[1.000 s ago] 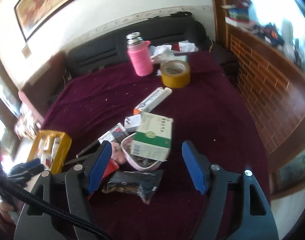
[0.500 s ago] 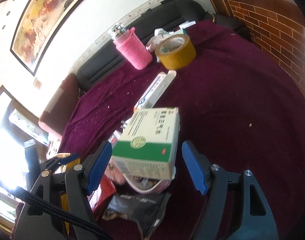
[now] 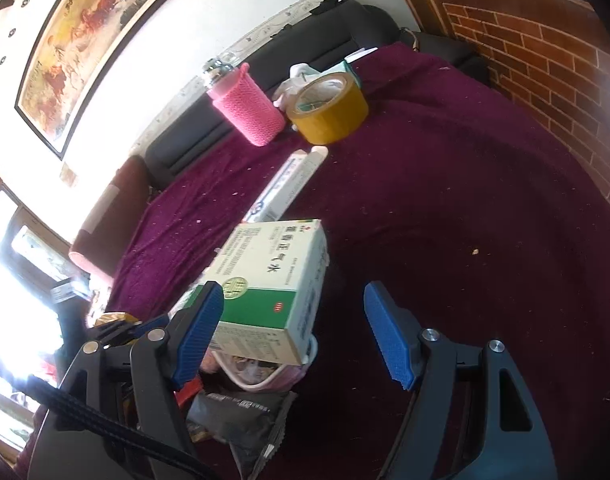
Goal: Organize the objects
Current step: 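Grasp a black marker with the left gripper, then place the black marker in the tray and open the left gripper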
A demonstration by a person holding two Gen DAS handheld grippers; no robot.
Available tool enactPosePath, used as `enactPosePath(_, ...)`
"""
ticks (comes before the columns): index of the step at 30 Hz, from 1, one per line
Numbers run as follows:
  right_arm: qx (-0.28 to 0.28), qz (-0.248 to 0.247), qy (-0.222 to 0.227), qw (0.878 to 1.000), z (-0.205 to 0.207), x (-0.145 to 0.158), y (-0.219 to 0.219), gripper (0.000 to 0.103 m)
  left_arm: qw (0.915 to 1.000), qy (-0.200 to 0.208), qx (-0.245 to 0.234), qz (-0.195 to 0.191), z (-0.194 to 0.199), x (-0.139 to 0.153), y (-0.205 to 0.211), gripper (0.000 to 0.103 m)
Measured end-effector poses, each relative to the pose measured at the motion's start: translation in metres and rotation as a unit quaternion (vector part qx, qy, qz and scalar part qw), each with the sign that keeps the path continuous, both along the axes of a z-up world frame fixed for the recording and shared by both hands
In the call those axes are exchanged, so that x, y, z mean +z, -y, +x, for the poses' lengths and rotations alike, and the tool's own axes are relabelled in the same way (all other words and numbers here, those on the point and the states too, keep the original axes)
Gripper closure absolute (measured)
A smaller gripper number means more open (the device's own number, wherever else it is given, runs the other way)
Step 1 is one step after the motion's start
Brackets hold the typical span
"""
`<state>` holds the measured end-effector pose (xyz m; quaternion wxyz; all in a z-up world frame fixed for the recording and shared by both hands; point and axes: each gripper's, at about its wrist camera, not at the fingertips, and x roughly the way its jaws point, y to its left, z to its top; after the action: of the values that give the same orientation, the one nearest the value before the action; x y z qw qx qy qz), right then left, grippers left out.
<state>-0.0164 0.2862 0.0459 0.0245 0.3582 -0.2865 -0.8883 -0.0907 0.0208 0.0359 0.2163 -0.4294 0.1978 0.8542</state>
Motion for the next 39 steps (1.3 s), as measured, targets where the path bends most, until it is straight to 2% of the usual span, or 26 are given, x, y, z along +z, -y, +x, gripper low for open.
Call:
enactPosePath(6,-0.005,0.007,0.000,1.000,0.000,-0.004,-0.004,0.031,0.9965,-0.016,0.030,0.077,0.023,0.049,0.035,0.090)
enactPosePath(11,-0.009,-0.005,0.016,1.000,-0.004,-0.014,-0.010,0.031,0.9858,-0.048,0.055,0.151,0.069,0.089,0.083,0.092)
enactPosePath(14,-0.013,-0.021,0.014,1.000,-0.001,-0.017,-0.015,0.031,0.9744,-0.073,0.069,0.201,0.102,0.109,0.117,0.092)
enactPosePath(18,-0.017,-0.013,0.005,1.000,0.003,-0.013,-0.014,0.031,0.9567,-0.109,0.098,0.251,0.141,0.128,0.164,0.092)
enactPosePath(21,-0.025,0.032,-0.008,0.999,0.006,-0.004,-0.006,0.031,0.9443,-0.124,0.123,0.279,0.163,0.133,0.199,0.094)
enactPosePath(22,-0.033,0.056,-0.009,0.998,0.008,0.000,-0.002,0.031,0.9407,-0.126,0.130,0.287,0.169,0.133,0.210,0.100)
enactPosePath(23,-0.037,0.076,-0.009,0.996,0.010,0.005,0.004,0.030,0.9375,-0.128,0.138,0.293,0.176,0.133,0.221,0.100)
enactPosePath(27,-0.027,0.092,-0.030,0.995,0.025,0.025,0.024,0.030,0.9313,-0.130,0.164,0.298,0.190,0.127,0.255,0.100)
enactPosePath(31,-0.022,0.085,-0.022,0.996,0.035,0.034,0.036,0.030,0.9286,-0.097,0.193,0.302,0.186,0.106,0.283,0.100)
enactPosePath(32,-0.018,0.085,-0.020,0.996,0.038,0.035,0.041,0.030,0.9302,-0.094,0.196,0.296,0.186,0.101,0.283,0.100)
enactPosePath(34,-0.012,0.092,-0.018,0.995,0.043,0.038,0.049,0.030,0.9414,-0.078,0.190,0.267,0.183,0.090,0.278,0.100)
enactPosePath(37,0.007,0.106,-0.013,0.994,0.046,0.041,0.063,0.030,0.9587,-0.067,0.196,0.195,0.179,0.069,0.261,0.099)
enactPosePath(39,0.022,0.111,-0.006,0.994,0.047,0.042,0.075,0.030,0.9644,-0.053,0.209,0.152,0.173,0.054,0.256,0.099)
